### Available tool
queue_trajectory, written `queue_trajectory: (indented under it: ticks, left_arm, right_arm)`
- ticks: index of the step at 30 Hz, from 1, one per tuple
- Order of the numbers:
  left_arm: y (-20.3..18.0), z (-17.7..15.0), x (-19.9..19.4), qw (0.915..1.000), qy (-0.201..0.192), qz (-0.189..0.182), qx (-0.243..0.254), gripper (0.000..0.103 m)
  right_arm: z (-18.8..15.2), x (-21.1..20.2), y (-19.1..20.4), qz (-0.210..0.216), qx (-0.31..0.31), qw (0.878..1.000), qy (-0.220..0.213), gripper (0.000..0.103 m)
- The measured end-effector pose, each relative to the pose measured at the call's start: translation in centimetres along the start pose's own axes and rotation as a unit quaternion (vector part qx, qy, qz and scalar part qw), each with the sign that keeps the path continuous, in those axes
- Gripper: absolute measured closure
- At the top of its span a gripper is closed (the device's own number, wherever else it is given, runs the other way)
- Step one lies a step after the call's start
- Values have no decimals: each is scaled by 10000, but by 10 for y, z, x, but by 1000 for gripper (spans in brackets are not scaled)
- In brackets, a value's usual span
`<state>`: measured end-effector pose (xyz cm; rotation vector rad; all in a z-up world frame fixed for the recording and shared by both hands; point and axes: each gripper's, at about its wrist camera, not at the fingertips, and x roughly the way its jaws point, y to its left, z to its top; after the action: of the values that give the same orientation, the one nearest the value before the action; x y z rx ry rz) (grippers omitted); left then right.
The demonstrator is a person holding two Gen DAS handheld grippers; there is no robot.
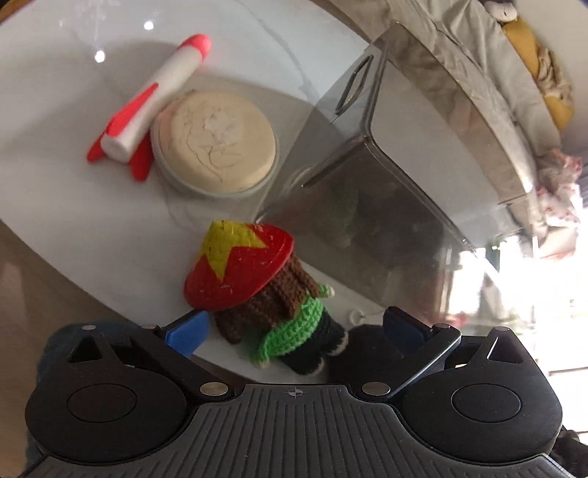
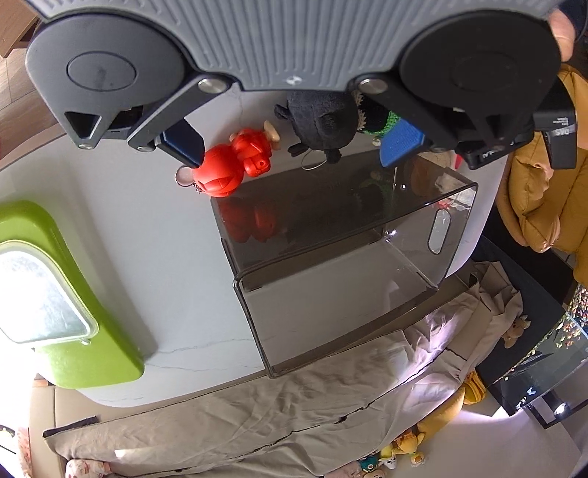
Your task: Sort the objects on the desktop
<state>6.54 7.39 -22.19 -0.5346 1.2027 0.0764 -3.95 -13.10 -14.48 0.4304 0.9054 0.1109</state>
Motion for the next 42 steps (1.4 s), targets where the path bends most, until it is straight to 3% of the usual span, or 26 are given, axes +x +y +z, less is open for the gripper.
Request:
queue_trajectory:
  ticks: [2, 5, 8, 9, 11, 12, 14, 17, 24, 30, 32, 33, 35, 38, 40, 42]
  left_arm:
    - [-19, -4, 11, 9973, 45, 564, 468, 0]
    - [-28, -7, 17, 9961, -99, 729, 491, 0]
    - [-17, -5, 19, 9989, -139, 454, 36, 0]
    - [-6, -5, 21, 9997, -92, 147, -150, 1]
    - [6, -4, 23, 9991, 34, -86, -417, 8]
    - [9, -4, 24, 9989, 78, -117, -448, 27]
    - [16, -5, 23, 9984, 139, -208, -505, 29]
    - [26, -5, 17, 9969, 222, -458, -605, 41]
    - [52, -6, -31, 9939, -130, -941, -566, 49]
    - [38, 4, -121, 9856, -954, -1392, 65, 51]
    - [25, 11, -150, 9790, -1317, -1500, 408, 69]
    - [15, 17, -163, 9749, -1452, -1582, 585, 95]
    - [-8, 36, -182, 9699, -1503, -1719, 845, 95]
    - [-43, 63, -171, 9701, -1650, -1307, 1205, 94]
    - [-56, 73, -153, 9735, -1508, -1165, 1262, 94]
    - [-58, 67, -146, 9744, -1285, -1311, 1300, 94]
  right_arm:
    - [-2, 2, -3, 4, 51, 10000, 11, 0]
    - [-3, 2, -10, 90, 159, 9998, 1, 0]
    - [-5, 3, -16, 196, 303, 9993, 69, 0]
    - [-6, 4, -19, 231, 374, 9990, 98, 0]
    - [-8, 5, -25, 311, 514, 9981, 154, 0]
    - [-9, 5, -28, 336, 589, 9975, 172, 0]
    - [-11, 6, -34, 359, 757, 9963, 190, 0]
    - [-15, 8, -41, 401, 1037, 9935, 230, 0]
    - [-20, 1, -50, 523, 1266, 9904, 165, 0]
    - [-20, -6, -58, 559, 1383, 9888, 37, 0]
    - [-19, -6, -61, 598, 1442, 9877, 27, 0]
    - [-19, -5, -62, 618, 1472, 9872, 24, 0]
    - [-18, -3, -63, 663, 1517, 9862, 34, 0]
    - [-19, 0, -64, 742, 1558, 9850, 31, 0]
    - [-21, 0, -64, 754, 1580, 9846, 23, 0]
    - [-23, -2, -64, 800, 1550, 9847, 11, 0]
